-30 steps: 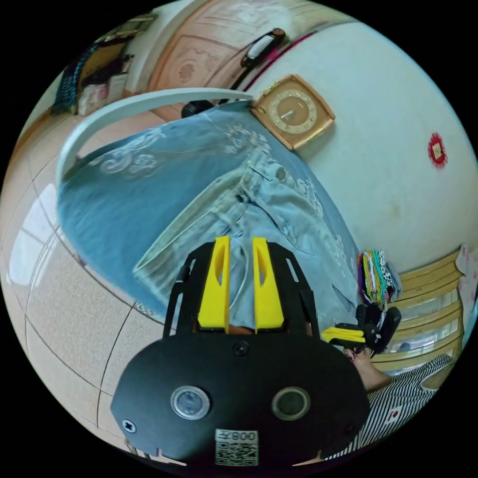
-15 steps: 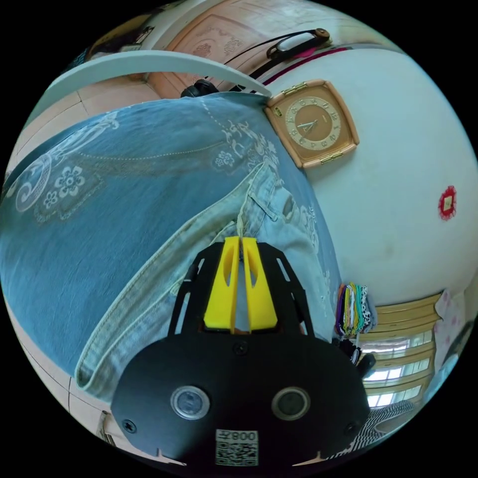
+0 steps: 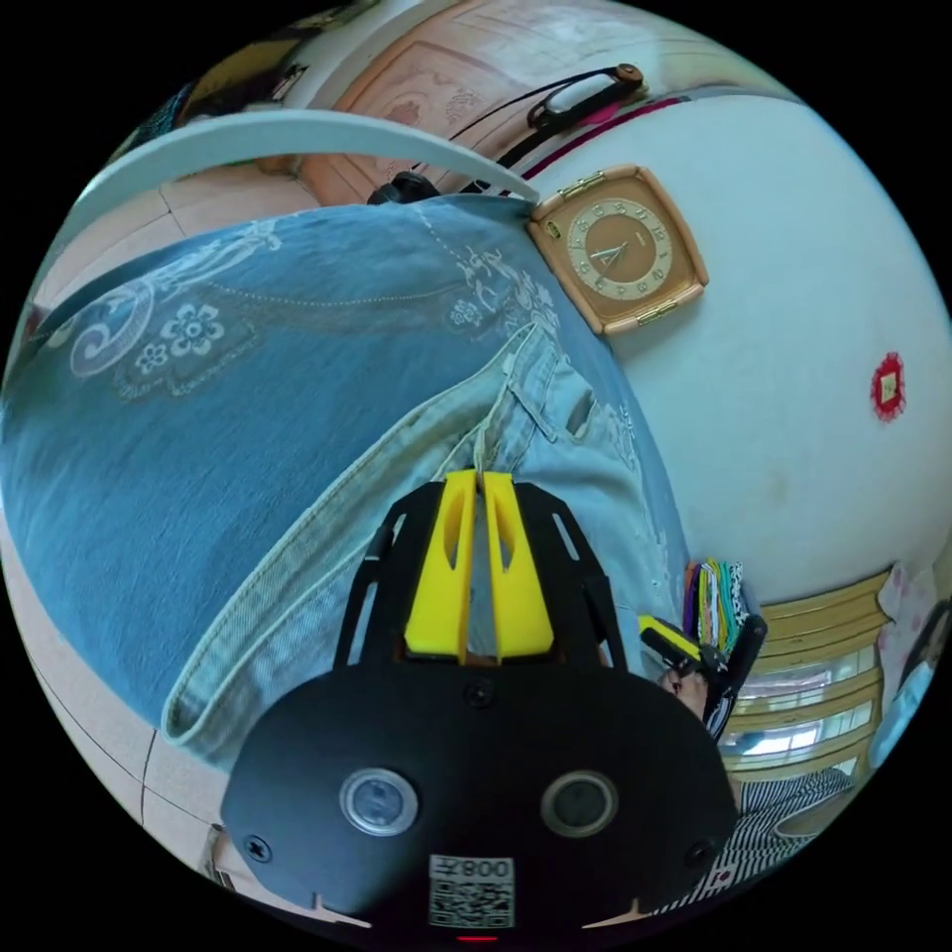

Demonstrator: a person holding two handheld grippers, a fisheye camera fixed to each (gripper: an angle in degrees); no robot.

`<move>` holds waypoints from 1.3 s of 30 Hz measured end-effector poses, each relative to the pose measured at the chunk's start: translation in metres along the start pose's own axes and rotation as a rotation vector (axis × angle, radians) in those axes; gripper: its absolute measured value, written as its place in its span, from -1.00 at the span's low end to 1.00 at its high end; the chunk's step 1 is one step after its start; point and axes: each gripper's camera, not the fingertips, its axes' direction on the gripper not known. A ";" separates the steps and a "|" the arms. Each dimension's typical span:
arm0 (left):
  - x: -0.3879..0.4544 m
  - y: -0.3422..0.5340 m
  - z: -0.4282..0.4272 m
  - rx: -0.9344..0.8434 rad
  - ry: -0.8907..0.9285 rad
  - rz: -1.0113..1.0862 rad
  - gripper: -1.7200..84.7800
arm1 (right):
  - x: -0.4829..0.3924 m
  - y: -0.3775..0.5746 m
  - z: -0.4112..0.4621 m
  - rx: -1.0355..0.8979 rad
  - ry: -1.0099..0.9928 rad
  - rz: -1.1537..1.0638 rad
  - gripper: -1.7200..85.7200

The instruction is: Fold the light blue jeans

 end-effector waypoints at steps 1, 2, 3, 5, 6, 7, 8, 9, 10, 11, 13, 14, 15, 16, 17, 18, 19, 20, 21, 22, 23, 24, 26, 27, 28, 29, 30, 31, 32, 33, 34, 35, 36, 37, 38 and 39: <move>0.004 0.002 0.001 0.022 -0.014 0.003 -0.94 | 0.003 -0.002 0.026 -0.081 -0.022 0.005 -0.96; 0.005 0.004 0.001 0.038 -0.022 0.002 -0.95 | 0.004 0.000 0.029 -0.037 -0.029 0.014 -0.95; 0.009 0.007 0.001 0.076 -0.018 0.008 -0.95 | 0.005 0.004 0.035 -0.005 -0.037 0.018 -0.95; 0.017 0.011 0.009 0.092 0.024 0.037 -0.95 | 0.007 0.005 0.044 0.013 -0.051 0.034 -0.96; 0.024 0.011 0.020 0.072 0.029 0.056 -0.95 | 0.008 0.003 0.051 0.007 -0.055 0.035 -0.96; 0.032 0.010 0.033 0.040 0.010 0.081 -0.95 | 0.009 -0.001 0.057 -0.007 -0.060 0.036 -0.96; 0.035 0.009 0.041 0.018 -0.005 0.093 -0.95 | 0.010 -0.003 0.060 -0.014 -0.063 0.036 -0.96; 0.042 0.007 0.060 -0.041 -0.048 0.116 -0.95 | 0.011 -0.006 0.066 -0.029 -0.073 0.036 -0.96; 0.048 0.004 0.080 -0.125 -0.115 0.154 -0.95 | 0.014 -0.009 0.071 -0.036 -0.086 0.039 -0.96; 0.052 0.004 0.083 -0.101 -0.127 0.179 -0.95 | 0.015 -0.010 0.073 -0.038 -0.095 0.043 -0.96; 0.060 0.000 0.094 -0.093 -0.101 0.140 -0.96 | 0.022 -0.008 0.080 -0.024 -0.132 0.071 -0.96; 0.063 0.000 0.096 -0.082 -0.079 0.149 -0.96 | 0.024 -0.007 0.080 -0.011 -0.134 0.077 -0.96; 0.072 0.000 0.099 -0.052 -0.042 0.181 -0.96 | 0.026 -0.004 0.078 0.024 -0.135 0.086 -0.96; 0.081 -0.001 0.105 -0.044 -0.031 0.216 -0.95 | 0.027 0.000 0.076 0.061 -0.137 0.097 -0.96; 0.086 -0.002 0.109 -0.049 -0.037 0.232 -0.95 | 0.028 0.001 0.076 0.075 -0.139 0.105 -0.96; 0.093 -0.004 0.121 -0.078 -0.066 0.259 -0.95 | 0.028 0.001 0.082 0.079 -0.143 0.109 -0.96; 0.097 -0.006 0.139 -0.133 -0.114 0.272 -0.95 | 0.028 -0.002 0.095 0.041 -0.134 0.106 -0.96; 0.099 -0.006 0.148 -0.169 -0.149 0.279 -0.95 | 0.027 -0.004 0.104 0.009 -0.125 0.102 -0.96; 0.105 -0.005 0.161 -0.170 -0.189 0.328 -0.95 | 0.024 -0.004 0.112 0.024 -0.106 0.077 -0.96; 0.112 -0.005 0.170 -0.166 -0.206 0.357 -0.95 | 0.022 -0.003 0.117 0.043 -0.102 0.053 -0.96; 0.114 -0.006 0.174 -0.163 -0.212 0.357 -0.95 | 0.021 -0.003 0.118 0.052 -0.100 0.051 -0.95; 0.121 -0.007 0.182 -0.163 -0.231 0.368 -0.95 | 0.018 -0.004 0.122 0.059 -0.086 0.040 -0.95; 0.133 -0.007 0.196 -0.154 -0.280 0.410 -0.95 | 0.010 -0.006 0.128 0.066 -0.041 0.007 -0.95; 0.140 -0.007 0.205 -0.150 -0.307 0.427 -0.95 | 0.003 -0.007 0.132 0.068 0.000 -0.016 -0.95; 0.146 -0.009 0.214 -0.152 -0.323 0.437 -0.95 | -0.003 -0.009 0.136 0.072 0.038 -0.034 -0.95; 0.148 -0.011 0.218 -0.153 -0.325 0.437 -0.95 | -0.006 -0.010 0.138 0.076 0.055 -0.043 -0.95; 0.150 -0.015 0.226 -0.157 -0.311 0.420 -0.95 | -0.009 -0.010 0.142 0.087 0.078 -0.060 -0.95; 0.150 -0.020 0.233 -0.168 -0.283 0.389 -0.95 | -0.010 -0.010 0.145 0.099 0.086 -0.066 -0.95; 0.151 -0.023 0.236 -0.180 -0.269 0.379 -0.95 | -0.010 -0.010 0.147 0.105 0.086 -0.066 -0.96; 0.154 -0.029 0.244 -0.213 -0.244 0.376 -0.95 | -0.009 -0.011 0.150 0.116 0.080 -0.065 -0.96; 0.160 -0.035 0.249 -0.206 -0.213 0.382 -0.95 | -0.007 -0.012 0.152 0.118 0.068 -0.062 -0.95; 0.163 -0.037 0.250 -0.184 -0.195 0.387 -0.95 | -0.006 -0.014 0.153 0.116 0.059 -0.060 -0.95; 0.172 -0.043 0.251 -0.136 -0.156 0.400 -0.95 | -0.001 -0.017 0.153 0.098 0.027 -0.051 -0.95; 0.181 -0.051 0.254 -0.102 -0.126 0.422 -0.94 | 0.007 -0.021 0.153 0.068 -0.024 -0.038 -0.95; 0.186 -0.055 0.257 -0.088 -0.116 0.438 -0.94 | 0.011 -0.023 0.152 0.055 -0.053 -0.031 -0.95; 0.196 -0.066 0.265 -0.078 -0.112 0.473 -0.94 | 0.020 -0.025 0.149 0.052 -0.104 -0.027 -0.95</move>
